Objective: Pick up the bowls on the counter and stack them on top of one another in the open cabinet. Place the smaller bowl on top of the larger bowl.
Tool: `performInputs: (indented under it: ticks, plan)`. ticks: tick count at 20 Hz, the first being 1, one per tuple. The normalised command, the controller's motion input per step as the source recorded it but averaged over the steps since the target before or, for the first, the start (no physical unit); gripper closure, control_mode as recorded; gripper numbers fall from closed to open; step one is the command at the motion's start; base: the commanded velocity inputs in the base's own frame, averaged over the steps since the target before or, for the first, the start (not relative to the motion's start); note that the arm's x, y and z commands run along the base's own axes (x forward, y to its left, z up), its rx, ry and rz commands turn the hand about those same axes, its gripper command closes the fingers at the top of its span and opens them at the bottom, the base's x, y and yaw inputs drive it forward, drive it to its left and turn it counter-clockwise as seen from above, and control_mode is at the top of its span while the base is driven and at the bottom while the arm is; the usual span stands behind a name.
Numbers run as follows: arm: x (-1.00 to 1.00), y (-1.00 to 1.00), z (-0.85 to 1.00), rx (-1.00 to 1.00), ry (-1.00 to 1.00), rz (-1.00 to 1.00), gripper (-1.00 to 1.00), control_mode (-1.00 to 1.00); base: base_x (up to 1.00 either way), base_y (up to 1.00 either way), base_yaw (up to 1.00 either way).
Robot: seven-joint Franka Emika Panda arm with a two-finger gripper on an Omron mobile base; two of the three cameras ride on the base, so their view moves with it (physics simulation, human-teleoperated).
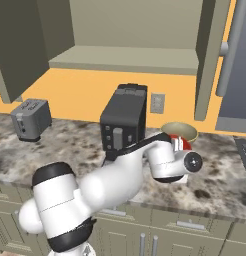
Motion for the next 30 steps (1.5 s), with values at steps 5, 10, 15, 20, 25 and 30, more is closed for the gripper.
performInputs:
  ticks: [5,10,15,20,25,30]
  plan:
    - [0.10,0.00,0.11,0.00,0.00,-0.03,1.00,-1.00,0.00,0.00,0.00]
    - [0.12,0.00,0.07,0.00,0.00,-0.02,1.00,-1.00,0.00,0.00,0.00]
    - [0.12,0.00,0.07,0.00,0.00,-0.02,1.00,-1.00,0.00,0.00,0.00]
    - [0.12,0.00,0.08,0.00,0.00,-0.02,1.00,-1.00,0.00,0.00,0.00]
    - [0.12,0.00,0.09,0.00,0.00,-0.01,1.00,-1.00,0.00,0.00,0.00]
    - [0.11,0.00,0.06,0.00,-0.01,-0.01,1.00,-1.00,0.00,0.00,0.00]
